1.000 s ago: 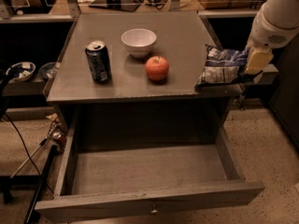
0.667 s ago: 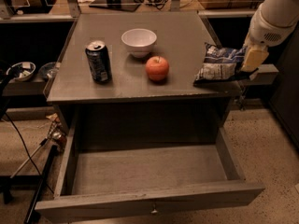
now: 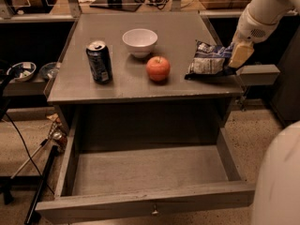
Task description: Pick blue chip bag from top drawer and place on counter
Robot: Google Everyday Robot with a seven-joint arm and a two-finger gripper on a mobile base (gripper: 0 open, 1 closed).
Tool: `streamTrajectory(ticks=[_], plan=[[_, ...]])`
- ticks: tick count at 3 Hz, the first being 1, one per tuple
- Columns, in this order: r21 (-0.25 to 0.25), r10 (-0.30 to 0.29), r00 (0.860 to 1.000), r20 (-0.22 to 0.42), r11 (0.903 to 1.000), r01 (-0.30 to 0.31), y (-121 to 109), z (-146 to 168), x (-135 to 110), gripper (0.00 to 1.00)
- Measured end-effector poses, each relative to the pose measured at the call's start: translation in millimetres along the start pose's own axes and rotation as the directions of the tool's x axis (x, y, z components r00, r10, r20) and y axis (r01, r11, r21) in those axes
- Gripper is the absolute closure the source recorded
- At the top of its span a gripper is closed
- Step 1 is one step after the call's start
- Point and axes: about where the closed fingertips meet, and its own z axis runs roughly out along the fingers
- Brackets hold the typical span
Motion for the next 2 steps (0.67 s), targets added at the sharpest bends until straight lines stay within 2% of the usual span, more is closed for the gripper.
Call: streamTrajectory(ticks=[2], plan=[[-0.108,-0.022,0.991,0.129,0.9935,0.037,9.2,23.7,-35.9,1.0]])
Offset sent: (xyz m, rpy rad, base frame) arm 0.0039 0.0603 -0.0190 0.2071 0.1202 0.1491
